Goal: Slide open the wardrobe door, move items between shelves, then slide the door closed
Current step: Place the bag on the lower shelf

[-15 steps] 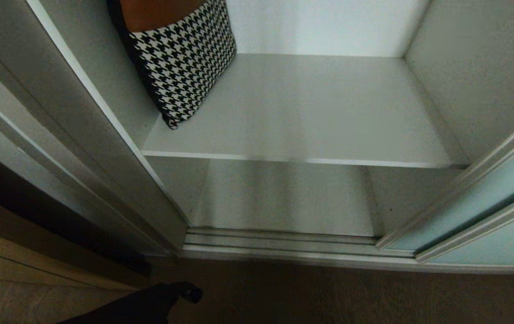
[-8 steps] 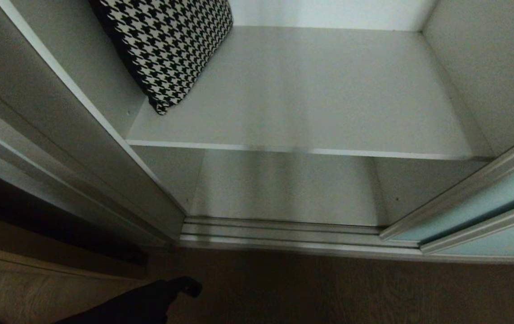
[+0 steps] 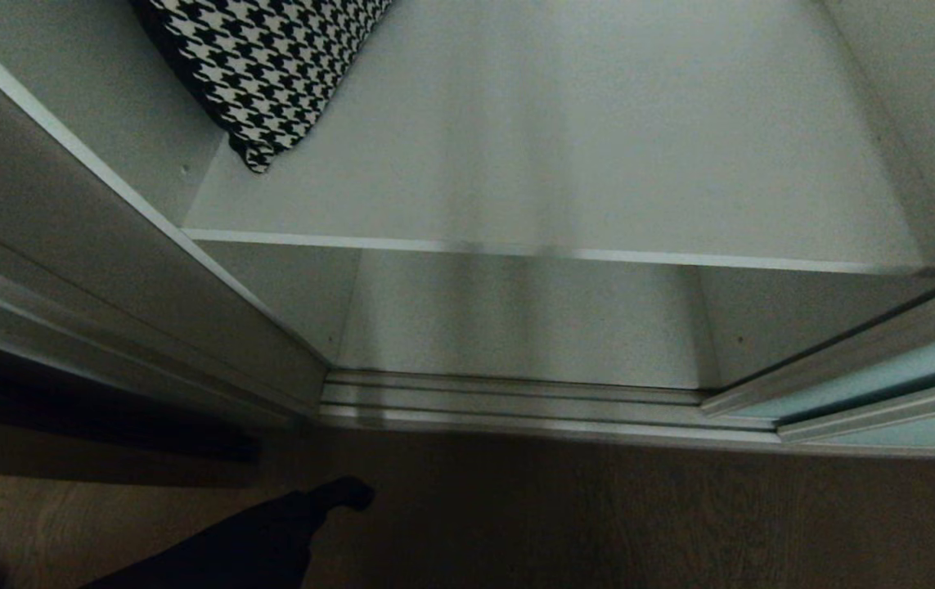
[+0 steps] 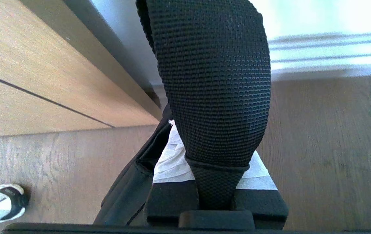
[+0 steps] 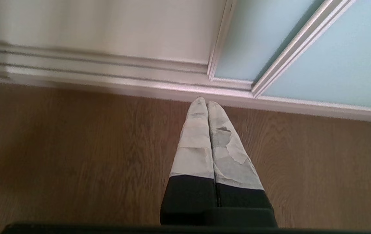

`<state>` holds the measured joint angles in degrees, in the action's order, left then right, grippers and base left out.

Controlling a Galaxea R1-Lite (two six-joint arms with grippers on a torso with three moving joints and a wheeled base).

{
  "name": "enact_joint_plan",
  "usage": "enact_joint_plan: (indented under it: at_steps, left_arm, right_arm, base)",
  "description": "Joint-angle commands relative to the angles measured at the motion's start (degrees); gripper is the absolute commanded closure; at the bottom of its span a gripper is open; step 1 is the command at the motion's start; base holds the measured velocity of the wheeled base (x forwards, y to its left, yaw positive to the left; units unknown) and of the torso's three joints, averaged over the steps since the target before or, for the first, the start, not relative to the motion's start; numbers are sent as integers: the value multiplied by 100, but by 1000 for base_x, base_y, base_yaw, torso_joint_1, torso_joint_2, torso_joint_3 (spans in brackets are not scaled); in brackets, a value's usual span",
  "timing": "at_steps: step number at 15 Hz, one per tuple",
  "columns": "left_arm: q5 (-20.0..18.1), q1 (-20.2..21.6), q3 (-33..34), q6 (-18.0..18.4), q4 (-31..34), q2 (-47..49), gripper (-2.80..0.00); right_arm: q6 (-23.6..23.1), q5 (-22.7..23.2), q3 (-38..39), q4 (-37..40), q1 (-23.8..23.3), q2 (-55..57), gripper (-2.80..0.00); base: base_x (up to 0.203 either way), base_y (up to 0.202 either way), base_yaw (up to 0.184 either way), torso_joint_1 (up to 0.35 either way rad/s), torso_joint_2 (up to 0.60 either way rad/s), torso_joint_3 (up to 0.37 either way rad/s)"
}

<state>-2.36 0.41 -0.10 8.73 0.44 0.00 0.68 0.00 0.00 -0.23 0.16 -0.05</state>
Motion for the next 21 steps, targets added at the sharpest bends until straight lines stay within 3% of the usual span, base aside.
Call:
enact_joint_plan:
  at_steps: [1, 10, 16, 21]
  left_arm:
    - [-1, 2, 1, 6, 0, 18, 0]
    - [-1, 2, 1, -38, 9, 18, 0]
    - [61, 2, 1, -270, 9, 9, 0]
    - [60, 10, 1, -251, 18, 9, 0]
  right_arm:
    - [2, 0, 0, -3, 2, -4, 0]
    - [2, 0, 0, -3, 2, -4, 0]
    - [2, 0, 0, -3, 2, -4, 0]
    - [2, 0, 0, -3, 2, -4, 0]
  base:
    - [0, 0, 0, 6, -2, -198]
    - [0, 0, 0, 4, 3, -187]
    - [0, 0, 0, 3, 1, -16]
    - [0, 0, 0, 0, 0, 0]
